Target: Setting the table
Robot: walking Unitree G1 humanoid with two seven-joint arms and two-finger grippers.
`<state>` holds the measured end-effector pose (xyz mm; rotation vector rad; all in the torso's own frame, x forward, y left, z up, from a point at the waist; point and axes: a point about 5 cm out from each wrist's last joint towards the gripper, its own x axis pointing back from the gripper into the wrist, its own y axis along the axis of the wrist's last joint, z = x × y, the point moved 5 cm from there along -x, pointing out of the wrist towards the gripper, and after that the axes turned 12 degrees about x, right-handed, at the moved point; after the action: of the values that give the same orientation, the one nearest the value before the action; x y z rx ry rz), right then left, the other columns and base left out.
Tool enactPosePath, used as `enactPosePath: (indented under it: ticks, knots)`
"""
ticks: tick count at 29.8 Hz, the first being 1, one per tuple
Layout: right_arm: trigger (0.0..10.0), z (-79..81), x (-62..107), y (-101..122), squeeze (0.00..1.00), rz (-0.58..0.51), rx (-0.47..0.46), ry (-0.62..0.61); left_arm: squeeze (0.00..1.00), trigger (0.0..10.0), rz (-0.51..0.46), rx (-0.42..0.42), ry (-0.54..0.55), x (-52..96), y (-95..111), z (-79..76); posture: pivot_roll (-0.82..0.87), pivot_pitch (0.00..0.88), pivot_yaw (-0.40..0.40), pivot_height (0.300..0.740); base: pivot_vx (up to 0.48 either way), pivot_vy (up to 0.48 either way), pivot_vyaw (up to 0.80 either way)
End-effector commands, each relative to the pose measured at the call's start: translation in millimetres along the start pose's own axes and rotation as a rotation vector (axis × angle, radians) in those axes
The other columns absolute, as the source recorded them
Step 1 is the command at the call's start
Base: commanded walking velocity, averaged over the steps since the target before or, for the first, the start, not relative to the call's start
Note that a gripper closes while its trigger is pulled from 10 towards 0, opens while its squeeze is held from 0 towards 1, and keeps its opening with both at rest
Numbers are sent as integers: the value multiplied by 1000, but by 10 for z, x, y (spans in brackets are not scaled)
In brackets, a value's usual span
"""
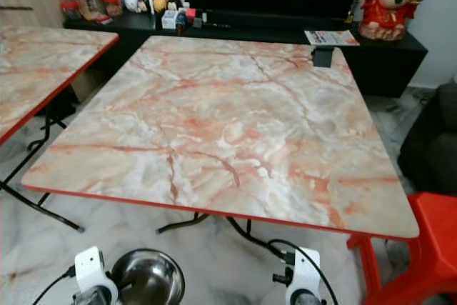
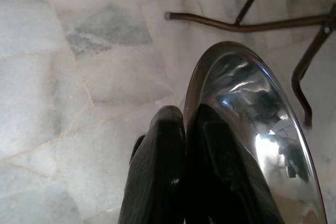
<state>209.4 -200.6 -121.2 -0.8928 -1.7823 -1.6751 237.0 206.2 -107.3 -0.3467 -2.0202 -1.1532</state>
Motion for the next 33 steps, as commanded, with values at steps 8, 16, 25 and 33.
enactPosePath:
  ticks: [8, 16, 25, 33]
  knots:
    - [10000, 34, -4, 8, 0, 2, 8, 11, 0, 10000, -34, -1, 156, 74, -26, 376, -14, 0, -30, 740, 0, 0, 0]
    - [10000, 61, -5, 5, 0, 5, 18, 21, 0, 10000, -177, 70, 387, 266, 111, 950, 15, 0, -42, 740, 0, 0, 0]
    - [10000, 108, -21, 59, 0, 0, 55, 48, 0, 10000, -526, 210, 717, 747, 747, 1762, 75, 0, -83, 740, 0, 0, 0]
    - [10000, 140, -30, 90, 0, -1, 74, 60, 0, 10000, -933, 237, 637, 1027, 1849, 1663, 94, 0, -98, 740, 0, 0, 0]
